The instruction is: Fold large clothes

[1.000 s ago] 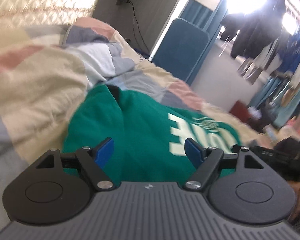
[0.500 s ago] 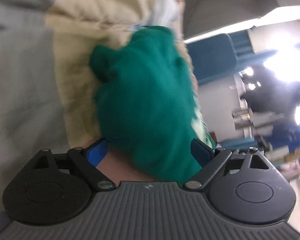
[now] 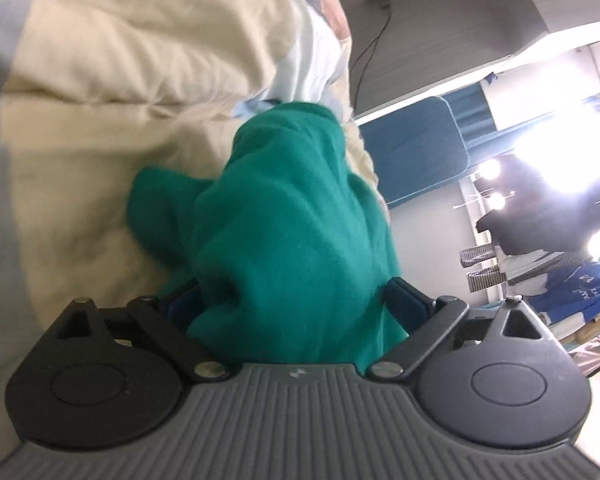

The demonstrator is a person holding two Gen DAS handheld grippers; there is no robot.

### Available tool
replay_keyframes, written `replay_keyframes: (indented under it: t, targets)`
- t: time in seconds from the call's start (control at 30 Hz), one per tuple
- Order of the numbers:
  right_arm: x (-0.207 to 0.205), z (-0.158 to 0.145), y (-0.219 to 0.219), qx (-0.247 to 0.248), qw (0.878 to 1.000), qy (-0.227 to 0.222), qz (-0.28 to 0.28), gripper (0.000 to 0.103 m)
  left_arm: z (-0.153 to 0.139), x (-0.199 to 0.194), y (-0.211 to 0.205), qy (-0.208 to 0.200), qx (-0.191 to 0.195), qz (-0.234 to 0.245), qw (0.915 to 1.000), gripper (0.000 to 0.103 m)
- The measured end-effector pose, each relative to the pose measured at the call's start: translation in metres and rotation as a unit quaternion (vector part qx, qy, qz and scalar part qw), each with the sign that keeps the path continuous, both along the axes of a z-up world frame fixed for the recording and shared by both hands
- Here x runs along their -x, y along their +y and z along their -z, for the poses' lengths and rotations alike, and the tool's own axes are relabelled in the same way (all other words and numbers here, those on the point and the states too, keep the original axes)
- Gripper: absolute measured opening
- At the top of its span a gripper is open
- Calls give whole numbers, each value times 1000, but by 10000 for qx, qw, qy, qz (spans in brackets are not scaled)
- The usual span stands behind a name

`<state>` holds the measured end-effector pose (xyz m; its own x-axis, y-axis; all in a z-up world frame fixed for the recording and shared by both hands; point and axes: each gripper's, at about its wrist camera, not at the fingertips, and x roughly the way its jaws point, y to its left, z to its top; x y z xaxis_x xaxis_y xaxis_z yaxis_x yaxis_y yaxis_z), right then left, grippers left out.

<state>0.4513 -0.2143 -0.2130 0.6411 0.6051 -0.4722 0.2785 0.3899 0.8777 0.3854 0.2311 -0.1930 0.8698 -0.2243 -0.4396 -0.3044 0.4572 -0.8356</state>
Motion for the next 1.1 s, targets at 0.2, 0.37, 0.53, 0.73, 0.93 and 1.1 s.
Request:
replay_keyframes:
  t: [0.2, 0.37, 0.53, 0.73, 0.93, 1.1]
  targets:
    - [-20, 1, 11, -144, 9996, -239, -29, 98, 8, -6, 10, -24, 237, -3, 9997, 97]
    - [-26, -22, 19, -369, 9955, -838, -227, 98, -2, -11, 24, -417, 599, 37, 9973, 97]
    - [-23, -36, 27, -583, 9914, -1149, -246, 98, -5, -7, 32, -586, 1005, -28, 9932, 98]
    - [-22, -35, 24, -627, 9915, -1118, -207, 98, -9, -1, 29, -312, 873, 16, 9957, 98]
    - [-32, -49, 25, -551, 9926, -1062, -228, 98, -5, 13, 16, 52, 1099, 175, 9938, 100]
    - [-33, -52, 28, -513, 9930, -1032, -241, 98, 20, 31, 5, 550, 1785, 289, 9820, 103]
